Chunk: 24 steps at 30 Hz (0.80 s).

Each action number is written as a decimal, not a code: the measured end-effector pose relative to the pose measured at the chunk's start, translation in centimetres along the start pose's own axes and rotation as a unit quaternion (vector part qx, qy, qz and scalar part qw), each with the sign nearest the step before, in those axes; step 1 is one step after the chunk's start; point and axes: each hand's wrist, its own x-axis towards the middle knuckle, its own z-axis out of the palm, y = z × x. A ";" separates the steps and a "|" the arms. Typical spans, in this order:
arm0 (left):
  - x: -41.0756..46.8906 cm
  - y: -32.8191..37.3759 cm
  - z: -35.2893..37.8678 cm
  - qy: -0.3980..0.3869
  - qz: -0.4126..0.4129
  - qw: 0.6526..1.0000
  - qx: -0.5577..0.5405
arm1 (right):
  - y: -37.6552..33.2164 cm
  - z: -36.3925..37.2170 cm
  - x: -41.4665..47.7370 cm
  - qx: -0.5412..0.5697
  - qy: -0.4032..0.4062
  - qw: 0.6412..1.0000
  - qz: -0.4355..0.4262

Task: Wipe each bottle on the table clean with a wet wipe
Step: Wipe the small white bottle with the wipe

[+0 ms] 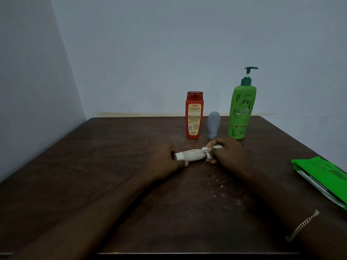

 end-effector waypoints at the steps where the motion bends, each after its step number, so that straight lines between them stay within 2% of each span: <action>1: 0.0 0.0 0.0 0.001 -0.002 1.000 -0.003 | 0.2 0.0 0.0 -0.002 0.008 1.000 -0.005; 5: -0.4 0.1 -0.2 0.017 0.024 0.999 -0.020 | 0.7 -0.1 0.1 -0.038 0.047 0.998 -0.037; 10: -0.9 0.4 -0.5 0.141 0.082 0.986 -0.043 | 0.3 -0.7 0.0 0.013 0.102 0.992 -0.072; 16: -1.3 1.1 -0.3 0.188 0.131 0.973 -0.035 | -0.8 -0.4 -0.6 -0.041 0.146 0.978 -0.145; 20: -1.5 1.1 -0.4 0.201 0.140 0.969 -0.033 | -1.5 0.3 -1.5 -0.096 0.143 0.965 -0.198; 24: -1.6 1.2 -0.3 0.204 0.163 0.965 -0.033 | -2.7 1.7 -2.7 -0.147 0.065 0.936 -0.312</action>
